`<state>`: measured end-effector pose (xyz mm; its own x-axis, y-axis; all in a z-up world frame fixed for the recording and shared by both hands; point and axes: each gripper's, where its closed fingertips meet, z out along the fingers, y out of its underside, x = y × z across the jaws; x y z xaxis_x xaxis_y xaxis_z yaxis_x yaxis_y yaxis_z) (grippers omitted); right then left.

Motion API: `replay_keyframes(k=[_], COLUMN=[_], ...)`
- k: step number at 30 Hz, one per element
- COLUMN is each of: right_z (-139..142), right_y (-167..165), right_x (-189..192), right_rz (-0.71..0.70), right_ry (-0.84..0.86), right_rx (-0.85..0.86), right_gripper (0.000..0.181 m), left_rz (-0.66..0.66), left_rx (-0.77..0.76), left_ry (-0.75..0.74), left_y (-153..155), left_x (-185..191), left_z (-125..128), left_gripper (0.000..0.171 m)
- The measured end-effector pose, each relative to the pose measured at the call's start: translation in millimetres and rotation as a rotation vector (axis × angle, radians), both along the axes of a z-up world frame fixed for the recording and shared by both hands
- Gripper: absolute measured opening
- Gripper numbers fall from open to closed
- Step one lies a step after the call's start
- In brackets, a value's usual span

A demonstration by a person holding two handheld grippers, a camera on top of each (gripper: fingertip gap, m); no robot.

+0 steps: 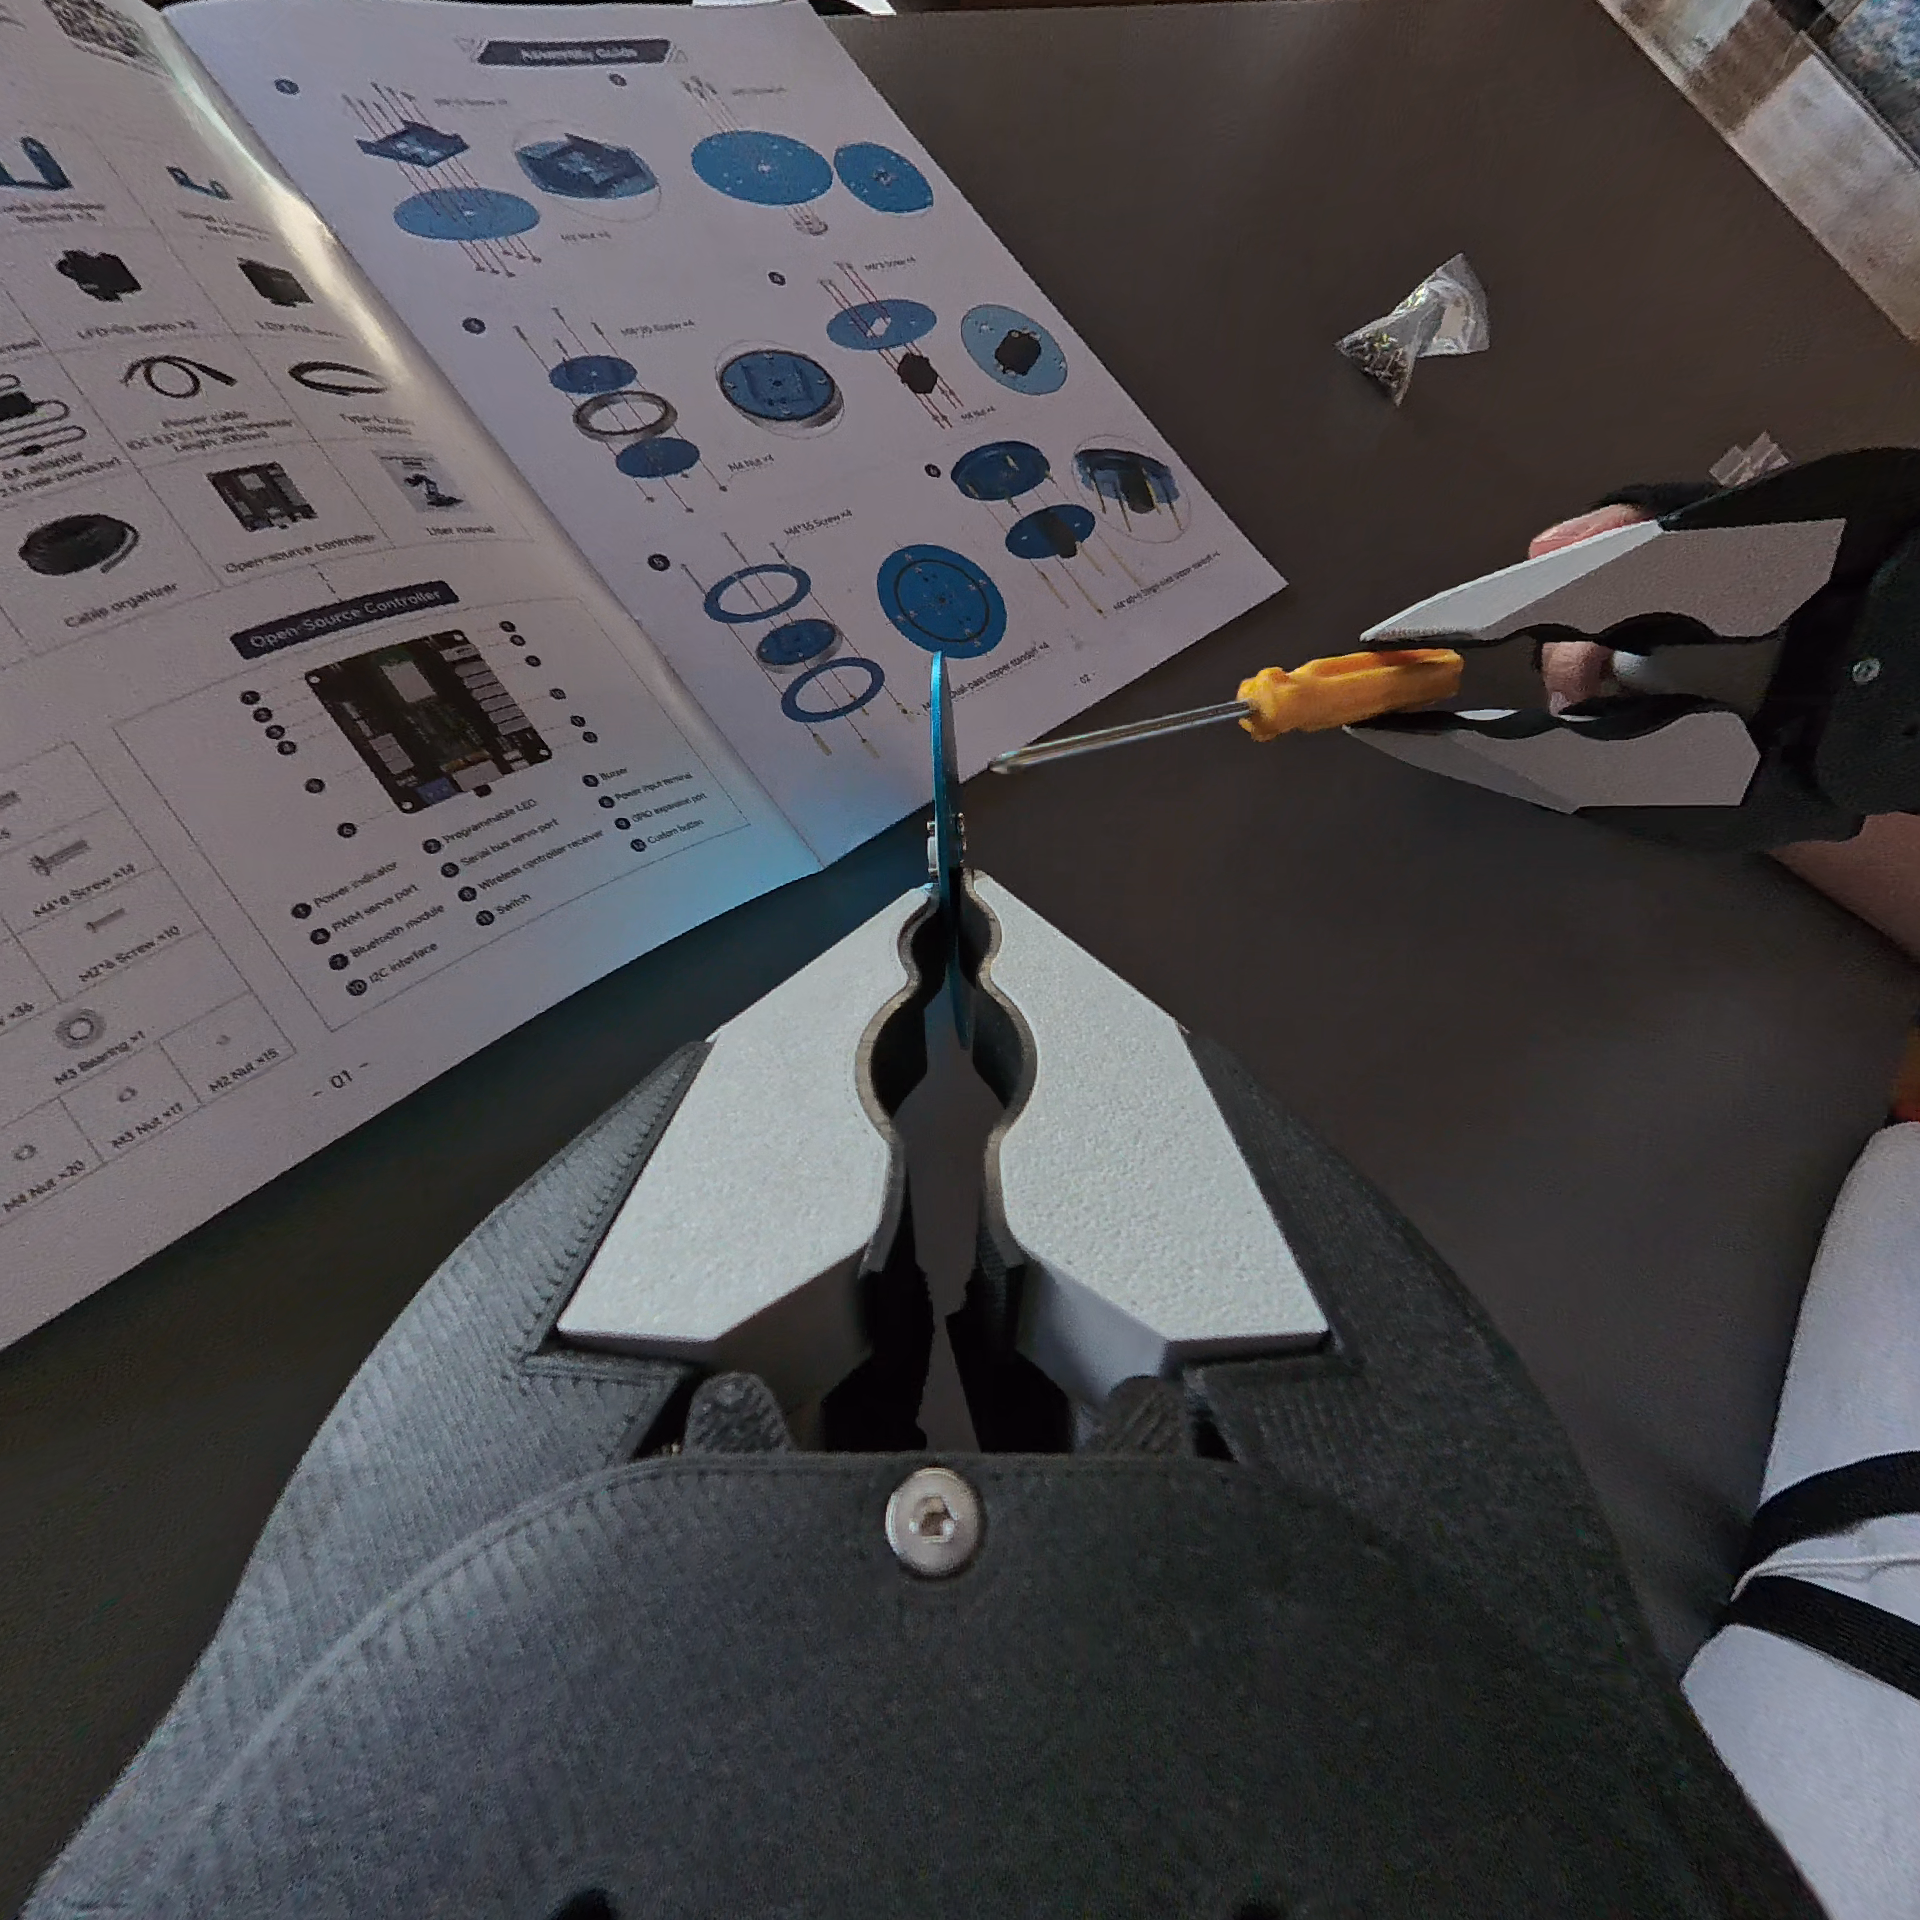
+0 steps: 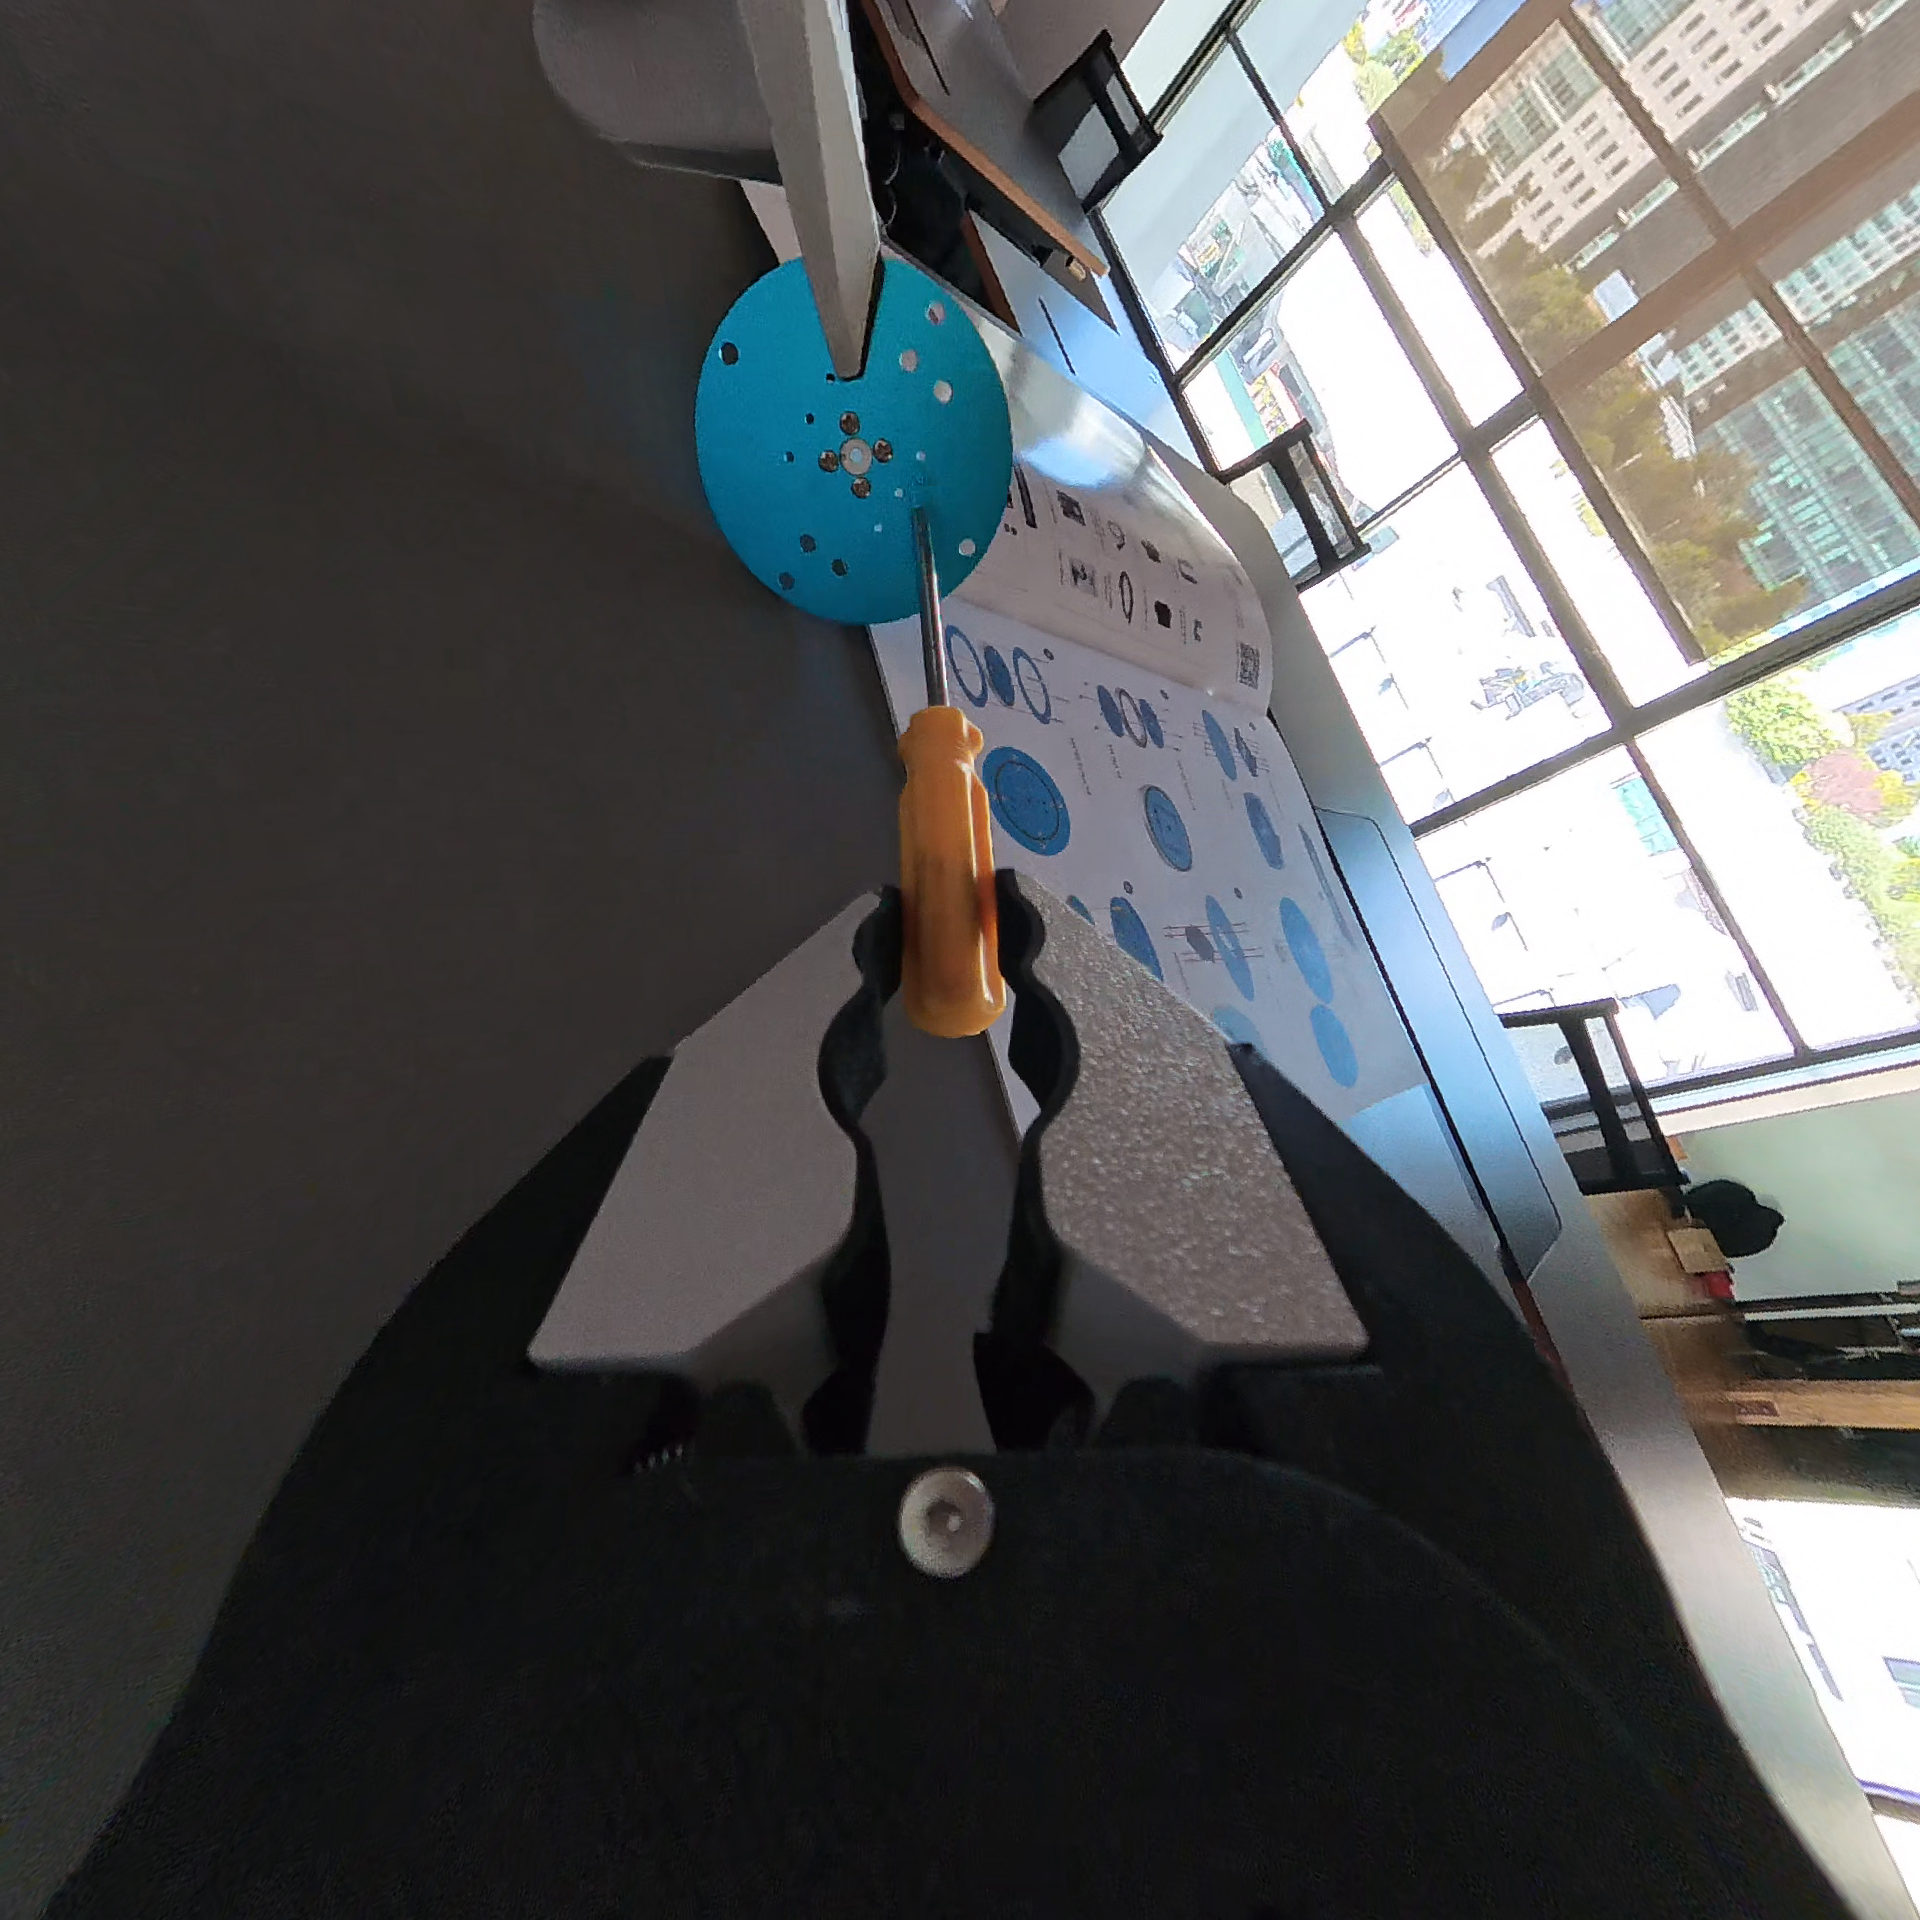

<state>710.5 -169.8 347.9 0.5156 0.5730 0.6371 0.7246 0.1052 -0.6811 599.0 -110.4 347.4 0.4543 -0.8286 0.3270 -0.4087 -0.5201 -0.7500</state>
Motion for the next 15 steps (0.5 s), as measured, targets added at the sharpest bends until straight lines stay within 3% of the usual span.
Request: replay_keyframes(k=[15], right_z=[0.0], right_y=[-6.7], right_x=[-9.6], right_rz=[-0.040], right_ry=[-0.100], right_rx=[-0.012], right_gripper=[0.017], left_rz=[0.003], left_rx=[-0.033], left_ry=[-0.023], left_y=[-0.6], left_x=[2.2], left_z=[-1.1], left_gripper=[0.000])
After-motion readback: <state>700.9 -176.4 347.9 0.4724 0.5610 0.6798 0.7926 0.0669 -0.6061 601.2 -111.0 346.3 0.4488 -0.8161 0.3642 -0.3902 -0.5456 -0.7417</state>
